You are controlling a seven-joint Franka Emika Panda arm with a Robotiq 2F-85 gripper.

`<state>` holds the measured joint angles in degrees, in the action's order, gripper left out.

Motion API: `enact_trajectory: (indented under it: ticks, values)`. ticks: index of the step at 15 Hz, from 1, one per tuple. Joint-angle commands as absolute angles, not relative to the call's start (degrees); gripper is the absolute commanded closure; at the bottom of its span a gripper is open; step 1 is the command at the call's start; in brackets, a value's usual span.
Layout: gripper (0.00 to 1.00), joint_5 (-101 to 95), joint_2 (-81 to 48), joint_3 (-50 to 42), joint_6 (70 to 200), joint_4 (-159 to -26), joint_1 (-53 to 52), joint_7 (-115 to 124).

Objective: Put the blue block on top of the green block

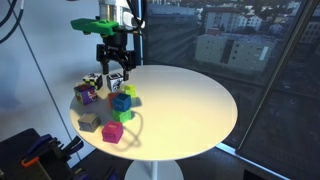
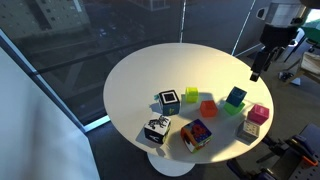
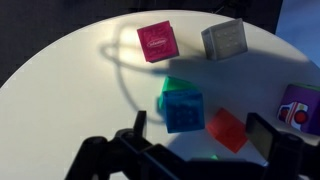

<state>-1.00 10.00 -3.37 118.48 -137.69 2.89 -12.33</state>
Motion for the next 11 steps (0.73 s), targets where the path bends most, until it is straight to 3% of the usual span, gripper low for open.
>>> enact_trajectory:
  ticks: [1,11]
  values:
    - [0.00,-1.4,14.2,-3.1,119.0,-138.5,2.4,-10.9]
    - [0.00,-1.1,15.7,-3.5,119.3,-137.9,2.1,-12.1]
